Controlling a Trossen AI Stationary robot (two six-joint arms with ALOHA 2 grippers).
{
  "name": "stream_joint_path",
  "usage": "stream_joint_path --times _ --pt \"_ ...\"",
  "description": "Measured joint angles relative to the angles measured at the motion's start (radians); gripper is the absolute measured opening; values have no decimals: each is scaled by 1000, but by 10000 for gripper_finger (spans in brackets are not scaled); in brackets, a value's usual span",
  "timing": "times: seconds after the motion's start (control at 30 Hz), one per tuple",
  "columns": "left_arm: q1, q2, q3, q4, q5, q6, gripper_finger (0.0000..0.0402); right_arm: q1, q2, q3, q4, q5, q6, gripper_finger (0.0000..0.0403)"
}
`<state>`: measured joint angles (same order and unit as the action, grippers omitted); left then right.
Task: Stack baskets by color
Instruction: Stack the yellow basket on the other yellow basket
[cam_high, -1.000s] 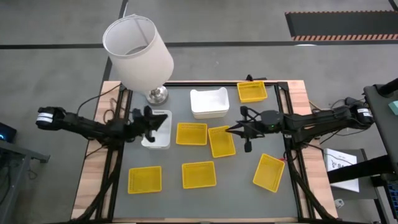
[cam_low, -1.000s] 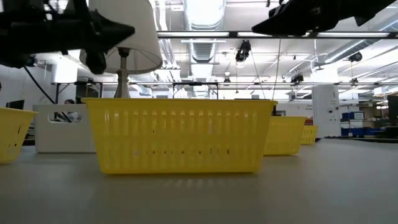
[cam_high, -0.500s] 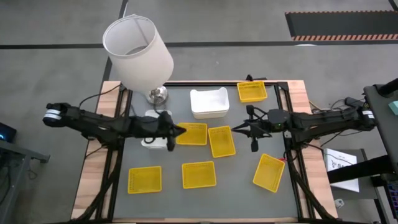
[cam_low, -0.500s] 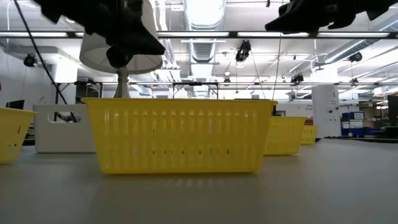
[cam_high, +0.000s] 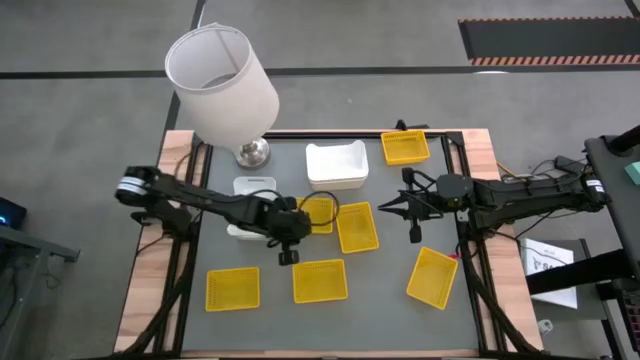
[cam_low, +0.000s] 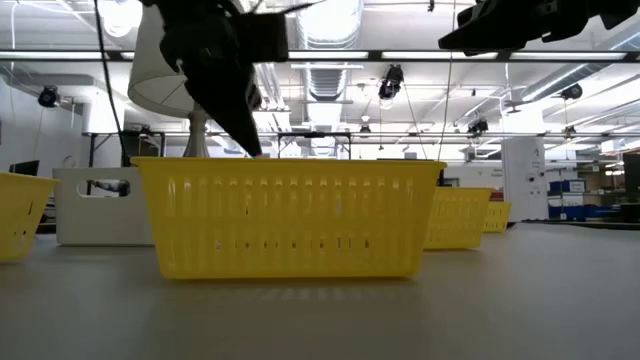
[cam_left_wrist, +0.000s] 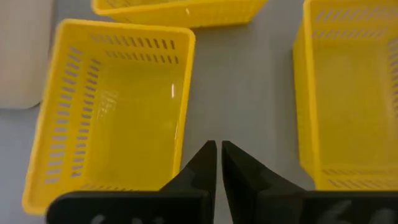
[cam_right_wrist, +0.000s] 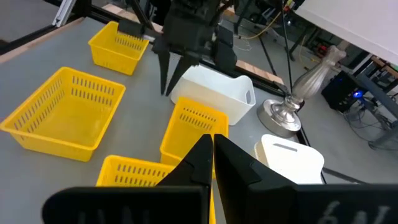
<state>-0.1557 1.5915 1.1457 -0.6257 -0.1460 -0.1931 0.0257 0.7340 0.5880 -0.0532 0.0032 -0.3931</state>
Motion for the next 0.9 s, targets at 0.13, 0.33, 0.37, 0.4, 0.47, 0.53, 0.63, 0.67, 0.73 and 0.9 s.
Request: stream_joint_path --times 0.13,0.33,0.37,0.4,0.47,0.53,0.63,0.67,0.73,0.9 --pt "12 64 42 -22 10 57 60 0 0 -2 -2 0 0 8" --pt "27 71 20 21 -70 94 145 0 0 -3 -3 0 0 9" --pt "30 71 13 31 -72 105 154 0 0 -3 -3 0 -1 9" --pt "32 71 9 38 -72 114 161 0 0 -3 -4 0 -1 9" --pt "32 74 9 55 -73 123 167 0 0 -3 -4 0 -1 9" --pt "34 82 9 74 -72 130 167 0 0 -3 -4 0 -1 9" --pt "40 105 9 88 -66 131 163 0 0 -4 -4 0 -1 9" --pt "42 112 9 95 -62 131 160 0 0 -5 -4 0 -1 9" --pt "45 132 9 107 -56 139 156 0 0 -6 -4 0 -1 9" --pt "50 157 8 148 -41 173 135 0 0 -8 -4 0 0 9"
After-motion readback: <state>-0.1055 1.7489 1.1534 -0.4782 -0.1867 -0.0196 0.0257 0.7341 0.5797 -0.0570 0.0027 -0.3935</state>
